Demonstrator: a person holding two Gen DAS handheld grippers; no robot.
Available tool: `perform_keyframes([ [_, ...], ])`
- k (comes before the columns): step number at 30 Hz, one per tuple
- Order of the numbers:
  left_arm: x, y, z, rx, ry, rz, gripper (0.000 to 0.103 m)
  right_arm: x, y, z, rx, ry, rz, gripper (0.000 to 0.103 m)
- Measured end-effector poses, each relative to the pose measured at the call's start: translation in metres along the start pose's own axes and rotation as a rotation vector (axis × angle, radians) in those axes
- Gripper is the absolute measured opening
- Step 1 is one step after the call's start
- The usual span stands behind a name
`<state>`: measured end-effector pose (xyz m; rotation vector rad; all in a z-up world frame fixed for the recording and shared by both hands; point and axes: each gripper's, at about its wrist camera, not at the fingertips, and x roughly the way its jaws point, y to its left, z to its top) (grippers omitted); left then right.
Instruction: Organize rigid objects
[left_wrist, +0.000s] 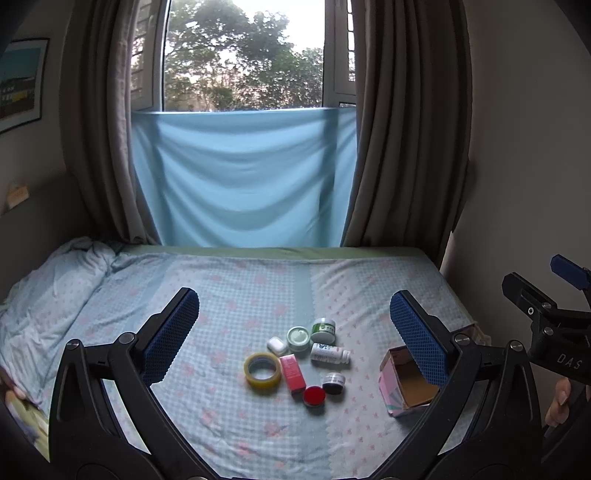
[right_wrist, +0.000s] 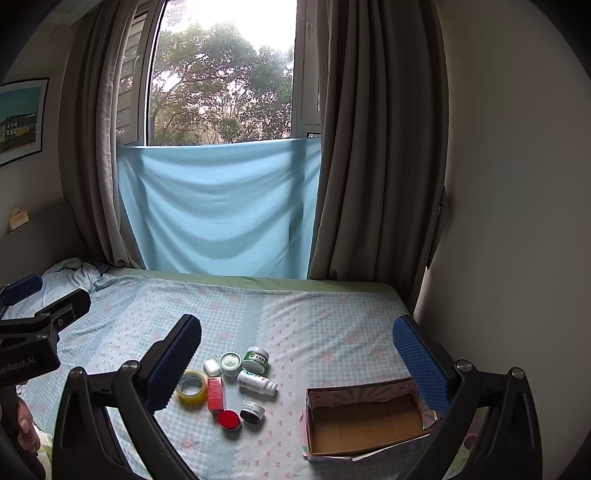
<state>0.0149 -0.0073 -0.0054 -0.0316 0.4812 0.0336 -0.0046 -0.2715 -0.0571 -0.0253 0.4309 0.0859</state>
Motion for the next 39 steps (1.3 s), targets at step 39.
perform_keyframes([
  [39,0.031,0.003,0.0,-0.005,0.085,-0.015,0.103,0.026,0.0,0.0,0.02,0.076,0.002,0.103],
])
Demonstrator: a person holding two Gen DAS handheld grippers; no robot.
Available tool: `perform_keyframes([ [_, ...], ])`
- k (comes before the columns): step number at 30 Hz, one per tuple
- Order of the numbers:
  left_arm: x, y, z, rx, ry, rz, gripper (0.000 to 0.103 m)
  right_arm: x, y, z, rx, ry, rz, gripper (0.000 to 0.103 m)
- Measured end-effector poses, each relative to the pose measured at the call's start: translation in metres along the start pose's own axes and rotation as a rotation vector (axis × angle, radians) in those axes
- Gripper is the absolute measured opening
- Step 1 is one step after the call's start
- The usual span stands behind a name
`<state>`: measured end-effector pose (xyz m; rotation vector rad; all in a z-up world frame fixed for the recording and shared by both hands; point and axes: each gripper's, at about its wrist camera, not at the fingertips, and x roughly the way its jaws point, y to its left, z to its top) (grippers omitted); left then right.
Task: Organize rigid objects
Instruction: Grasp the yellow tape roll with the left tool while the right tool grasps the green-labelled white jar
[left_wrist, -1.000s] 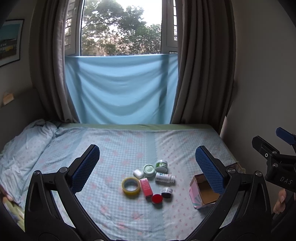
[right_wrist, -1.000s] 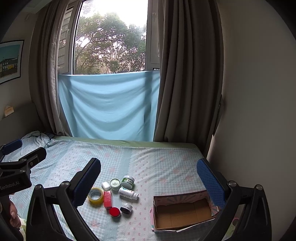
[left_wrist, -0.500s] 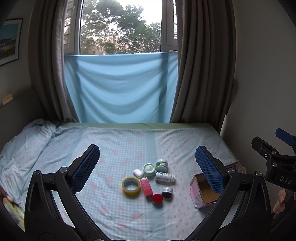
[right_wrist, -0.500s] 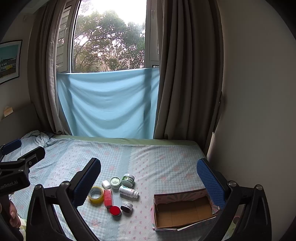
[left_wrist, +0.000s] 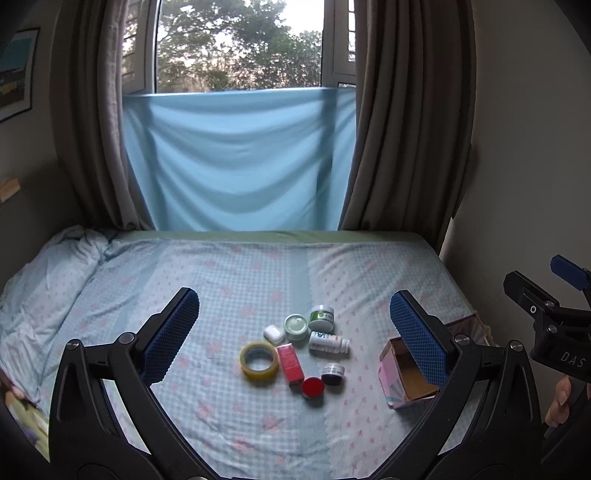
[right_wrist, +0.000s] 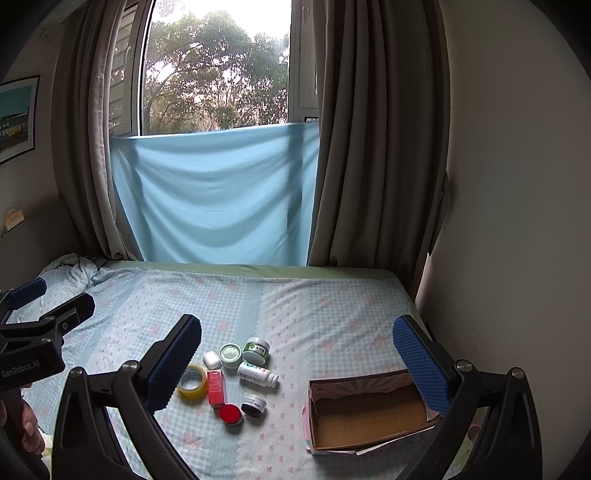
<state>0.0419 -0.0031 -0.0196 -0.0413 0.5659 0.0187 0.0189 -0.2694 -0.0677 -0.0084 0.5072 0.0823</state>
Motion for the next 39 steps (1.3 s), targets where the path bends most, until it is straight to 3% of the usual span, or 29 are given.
perform_keyframes([
  [8,0.033,0.012,-0.008,-0.013,0.083,0.011,0.103,0.035,0.002,-0.001,0.015,0.069,0.022,0.103],
  [14,0.087,0.035,-0.031,-0.038,0.207,0.035,0.103,0.093,0.003,-0.001,0.035,0.164,0.07,0.103],
  [19,0.154,0.057,-0.066,-0.043,0.315,0.063,0.103,0.171,0.01,-0.013,0.039,0.286,0.125,0.103],
  [29,0.302,0.082,-0.171,0.087,0.521,0.075,0.103,0.341,0.025,-0.054,0.092,0.563,0.252,0.103],
  [34,0.356,0.086,-0.217,0.141,0.598,0.067,0.103,0.425,0.034,-0.079,0.137,0.701,0.277,0.103],
  [39,0.4,0.087,-0.253,0.167,0.631,0.064,0.103,0.483,0.042,-0.11,0.189,0.812,0.304,0.103],
])
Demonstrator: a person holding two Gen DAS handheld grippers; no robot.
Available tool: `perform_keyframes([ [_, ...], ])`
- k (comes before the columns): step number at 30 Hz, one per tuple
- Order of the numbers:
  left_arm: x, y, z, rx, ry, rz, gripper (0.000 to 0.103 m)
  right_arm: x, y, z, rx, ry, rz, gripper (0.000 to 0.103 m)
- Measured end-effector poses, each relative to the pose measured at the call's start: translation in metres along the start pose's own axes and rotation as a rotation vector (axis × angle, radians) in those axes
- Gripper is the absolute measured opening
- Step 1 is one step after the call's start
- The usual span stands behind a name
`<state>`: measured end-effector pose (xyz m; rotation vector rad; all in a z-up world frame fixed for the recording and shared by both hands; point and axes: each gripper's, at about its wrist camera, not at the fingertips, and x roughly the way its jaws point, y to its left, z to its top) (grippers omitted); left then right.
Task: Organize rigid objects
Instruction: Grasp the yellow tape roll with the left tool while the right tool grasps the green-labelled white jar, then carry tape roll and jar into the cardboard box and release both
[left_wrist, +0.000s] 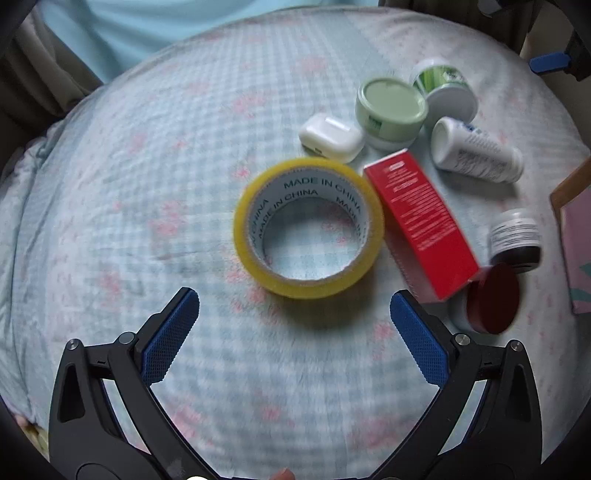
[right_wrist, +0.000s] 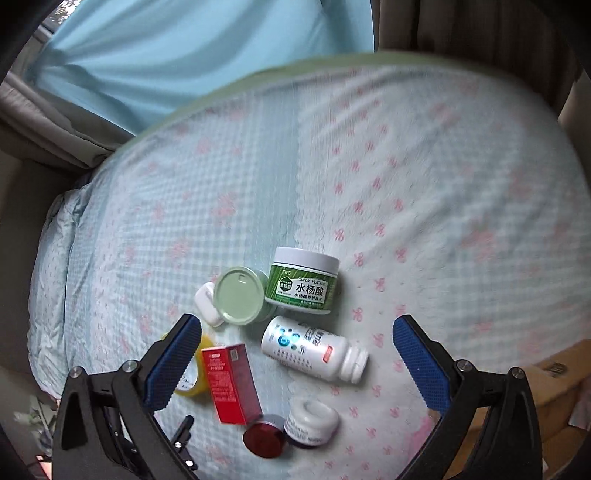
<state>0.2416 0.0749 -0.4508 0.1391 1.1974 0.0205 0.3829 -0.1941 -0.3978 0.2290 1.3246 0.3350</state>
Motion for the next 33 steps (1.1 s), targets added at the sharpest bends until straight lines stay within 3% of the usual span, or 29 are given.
perform_keyframes([
  [11,0.048,-0.005,0.026,0.005,-0.073,-0.021,0.103,0.073,-0.02,0.021,0.145,0.106,0.095,0.103],
  [16,0.059,0.002,0.046,0.008,-0.08,-0.068,0.103,0.097,-0.031,0.03,0.235,0.149,0.119,0.103],
  [20,0.067,0.006,0.053,0.006,-0.044,-0.115,0.103,0.114,-0.036,0.031,0.286,0.2,0.121,0.085],
  [24,0.068,0.002,0.056,0.03,-0.034,-0.13,0.096,0.114,-0.036,0.033,0.282,0.195,0.15,0.067],
  [33,0.062,0.004,0.055,0.028,-0.033,-0.12,0.096,0.111,-0.026,0.031,0.242,0.172,0.106,0.067],
])
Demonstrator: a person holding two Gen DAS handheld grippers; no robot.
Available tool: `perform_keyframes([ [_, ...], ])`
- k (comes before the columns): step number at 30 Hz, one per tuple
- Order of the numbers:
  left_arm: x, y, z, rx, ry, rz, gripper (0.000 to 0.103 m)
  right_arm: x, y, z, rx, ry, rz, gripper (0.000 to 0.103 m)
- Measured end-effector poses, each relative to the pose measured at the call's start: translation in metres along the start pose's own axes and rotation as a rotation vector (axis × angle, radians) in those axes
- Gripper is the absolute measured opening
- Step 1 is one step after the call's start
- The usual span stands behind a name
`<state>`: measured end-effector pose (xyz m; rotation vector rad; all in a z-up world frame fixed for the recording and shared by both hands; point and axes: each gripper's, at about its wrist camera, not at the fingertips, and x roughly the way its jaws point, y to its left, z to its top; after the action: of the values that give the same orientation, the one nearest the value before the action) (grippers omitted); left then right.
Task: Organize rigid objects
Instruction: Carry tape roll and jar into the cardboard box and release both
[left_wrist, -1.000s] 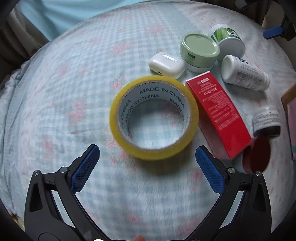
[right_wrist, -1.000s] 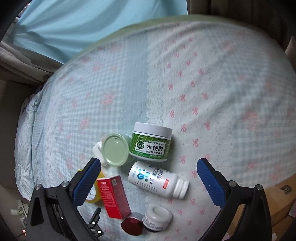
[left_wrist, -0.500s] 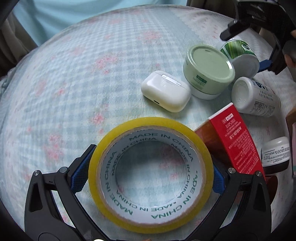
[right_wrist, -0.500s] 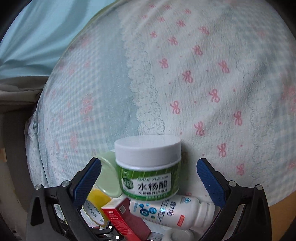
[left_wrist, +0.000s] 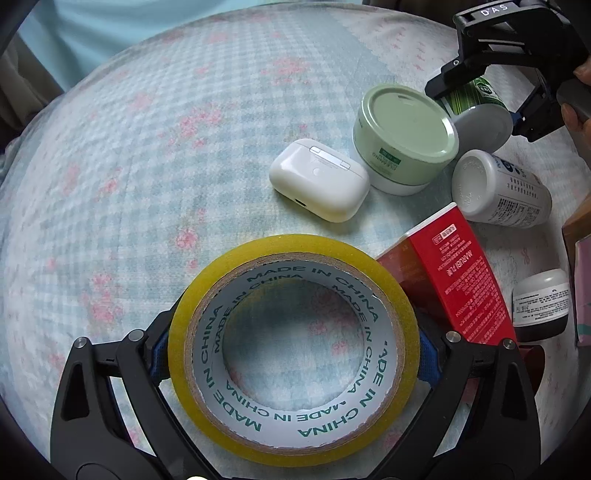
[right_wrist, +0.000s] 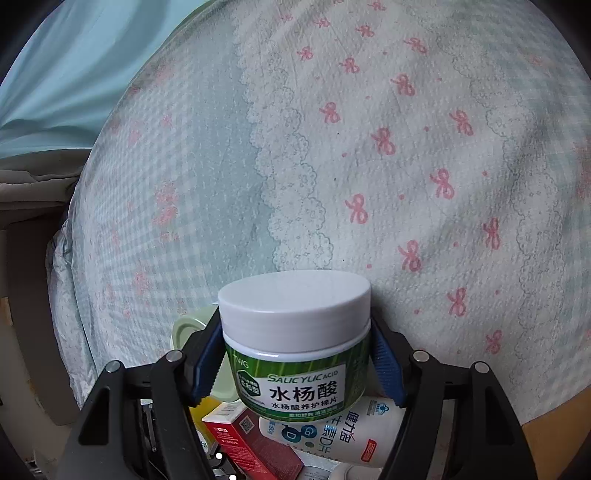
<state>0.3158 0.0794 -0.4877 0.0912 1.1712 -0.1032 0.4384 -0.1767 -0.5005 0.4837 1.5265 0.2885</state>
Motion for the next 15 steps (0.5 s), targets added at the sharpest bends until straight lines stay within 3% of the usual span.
perform_keyframes([
  [8,-0.047,0.0,-0.007,-0.065,-0.02,-0.007,0.096,-0.042,0.011,-0.027,-0.041,-0.074,0.001,0.067],
  [15,-0.127,0.007,-0.009,-0.117,-0.07,-0.02,0.096,-0.112,0.036,-0.078,-0.108,-0.158,-0.007,0.067],
])
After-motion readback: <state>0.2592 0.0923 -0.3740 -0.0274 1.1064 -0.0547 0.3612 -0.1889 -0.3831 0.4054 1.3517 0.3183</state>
